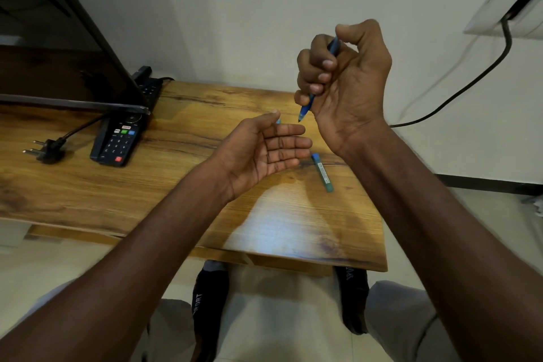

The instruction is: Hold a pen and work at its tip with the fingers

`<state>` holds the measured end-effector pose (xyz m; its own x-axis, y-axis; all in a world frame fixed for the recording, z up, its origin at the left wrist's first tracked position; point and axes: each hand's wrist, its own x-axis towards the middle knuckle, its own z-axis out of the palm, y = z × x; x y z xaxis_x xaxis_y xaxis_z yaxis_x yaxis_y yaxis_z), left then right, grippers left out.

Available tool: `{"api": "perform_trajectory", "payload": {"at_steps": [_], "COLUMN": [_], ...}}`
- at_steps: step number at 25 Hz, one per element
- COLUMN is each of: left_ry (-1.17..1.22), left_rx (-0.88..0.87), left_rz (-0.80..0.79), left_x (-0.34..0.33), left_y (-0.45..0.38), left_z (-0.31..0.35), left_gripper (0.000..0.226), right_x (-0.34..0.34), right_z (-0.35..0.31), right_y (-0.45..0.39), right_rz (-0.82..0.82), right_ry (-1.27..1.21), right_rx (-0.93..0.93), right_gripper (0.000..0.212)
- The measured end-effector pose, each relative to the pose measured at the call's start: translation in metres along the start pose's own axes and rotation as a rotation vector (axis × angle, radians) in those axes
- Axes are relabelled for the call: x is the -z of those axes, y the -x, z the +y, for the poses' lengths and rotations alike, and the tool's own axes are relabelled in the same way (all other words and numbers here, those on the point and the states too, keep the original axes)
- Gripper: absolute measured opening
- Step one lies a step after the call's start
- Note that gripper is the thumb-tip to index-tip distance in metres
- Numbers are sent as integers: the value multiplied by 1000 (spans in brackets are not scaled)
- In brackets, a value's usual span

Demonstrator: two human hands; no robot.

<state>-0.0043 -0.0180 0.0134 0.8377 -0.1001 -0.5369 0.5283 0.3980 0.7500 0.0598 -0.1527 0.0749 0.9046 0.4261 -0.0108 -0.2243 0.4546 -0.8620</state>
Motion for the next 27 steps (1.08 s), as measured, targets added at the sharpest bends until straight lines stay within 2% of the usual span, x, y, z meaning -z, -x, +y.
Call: {"api": "perform_trajectory", "payload": {"at_steps": [10,16,23,27], "left_ry": [14,15,27,34], "left_rx": [3,6,11,7], "left_rz": [-4,-9,-8,-8], "left_x": [2,2,1,-3], "left_y": [-2,-3,-2,-1], "left_z": [-1,-2,-2,-1], "left_gripper": [49,48,49,50], "right_x": [-2,2,10,12], "right_z": [6,8,7,7], "right_y": [0,-1,-3,-4], "right_rz": [-16,29,123,109], "right_ry": [-29,-78,-238,-300], "right_rx": [-59,-83,-75,-68], "right_gripper": [45,46,42,42]}}
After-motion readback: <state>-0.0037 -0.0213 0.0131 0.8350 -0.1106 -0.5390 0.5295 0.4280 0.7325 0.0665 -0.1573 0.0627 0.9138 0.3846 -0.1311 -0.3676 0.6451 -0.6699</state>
